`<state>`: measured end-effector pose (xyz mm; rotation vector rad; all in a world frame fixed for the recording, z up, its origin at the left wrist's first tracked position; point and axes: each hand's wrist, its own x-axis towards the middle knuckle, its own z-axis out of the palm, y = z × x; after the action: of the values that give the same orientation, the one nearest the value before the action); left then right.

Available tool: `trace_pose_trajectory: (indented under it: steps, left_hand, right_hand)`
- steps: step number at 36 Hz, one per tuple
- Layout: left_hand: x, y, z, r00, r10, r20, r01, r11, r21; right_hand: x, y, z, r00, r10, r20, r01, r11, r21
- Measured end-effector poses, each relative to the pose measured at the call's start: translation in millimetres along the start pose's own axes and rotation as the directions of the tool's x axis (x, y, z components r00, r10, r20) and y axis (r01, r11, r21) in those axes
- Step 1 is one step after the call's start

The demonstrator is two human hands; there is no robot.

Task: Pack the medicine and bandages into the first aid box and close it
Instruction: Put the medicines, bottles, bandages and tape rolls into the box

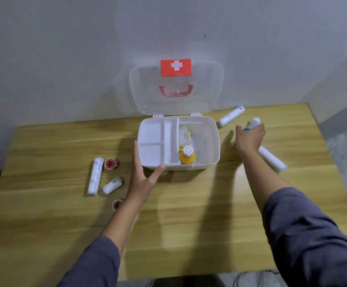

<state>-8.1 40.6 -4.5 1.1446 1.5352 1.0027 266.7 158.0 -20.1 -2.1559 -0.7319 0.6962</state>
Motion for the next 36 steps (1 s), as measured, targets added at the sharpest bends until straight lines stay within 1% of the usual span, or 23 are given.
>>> trace_pose_trajectory:
  steps: [3,6,8,12,14,17,20,22,25,27,28,30,33,34,36]
  left_hand:
    - [-0.2,0.0,0.0,1.000,-0.001,0.007,0.001,1.000,-0.009]
    - [-1.0,1.6,0.8,1.000,-0.007,0.003,0.007,1.000,-0.008]
    - [-1.2,3.5,1.2,1.000,-0.005,0.001,0.005,1.000,0.001]
    - [-1.7,8.2,1.0,1.000,-0.005,-0.002,0.005,1.000,0.012]
    - [-2.4,9.8,0.2,1.000,-0.017,0.010,0.017,1.000,0.008]
    - [-2.9,11.1,-0.7,0.999,-0.037,0.025,0.037,0.999,0.002]
    - [-3.8,13.8,-0.2,0.999,-0.039,0.026,0.039,0.999,0.008]
    - [-4.9,14.5,-0.4,0.999,-0.046,0.029,0.045,0.999,0.014]
    - [-5.6,15.3,-1.0,0.998,-0.057,0.031,0.057,0.998,0.017]
    - [-5.6,16.7,-0.4,0.998,-0.055,0.023,0.055,0.998,0.025]
    - [-5.4,17.1,0.0,0.999,-0.050,0.018,0.049,0.998,0.030]
    - [-5.3,17.8,0.3,0.999,-0.042,0.011,0.041,0.998,0.046]
    - [-5.2,17.1,-0.5,0.999,-0.045,0.016,0.043,0.997,0.070]
    - [-5.4,17.0,-0.6,0.999,-0.049,0.018,0.048,0.996,0.072]
    - [-5.8,16.9,0.1,0.998,-0.054,0.019,0.052,0.996,0.070]
  right_hand:
    - [4.6,-1.0,2.1,1.000,0.017,-0.022,-0.019,0.998,-0.061]
    - [2.6,1.2,-0.7,0.999,-0.040,0.008,0.041,0.994,-0.104]
    - [-2.1,1.5,-5.7,0.996,-0.083,0.018,0.085,0.992,-0.095]
    - [-15.6,-5.1,-19.1,0.975,-0.218,0.039,0.219,0.976,0.003]
    - [-25.1,-11.8,-27.8,0.956,-0.288,0.050,0.284,0.955,0.082]
    - [-42.2,-26.6,-44.9,0.918,-0.389,0.082,0.357,0.898,0.258]
    - [-63.7,-42.4,-60.8,0.871,-0.473,0.134,0.383,0.824,0.417]
    - [-79.8,-46.7,-64.3,0.822,-0.538,0.186,0.402,0.780,0.479]
    - [-99.5,-41.1,-60.0,0.724,-0.615,0.313,0.463,0.769,0.442]
    - [-107.9,-32.2,-54.1,0.664,-0.634,0.397,0.505,0.771,0.387]
    - [-110.8,-27.0,-51.3,0.646,-0.635,0.424,0.518,0.773,0.367]
    - [-114.3,-17.5,-46.6,0.641,-0.628,0.441,0.530,0.778,0.337]
    - [-115.0,-11.7,-44.1,0.665,-0.607,0.434,0.540,0.793,0.282]
    - [-115.1,-11.7,-44.5,0.659,-0.608,0.442,0.562,0.789,0.247]
    - [-115.6,-11.9,-44.8,0.618,-0.608,0.499,0.615,0.769,0.174]
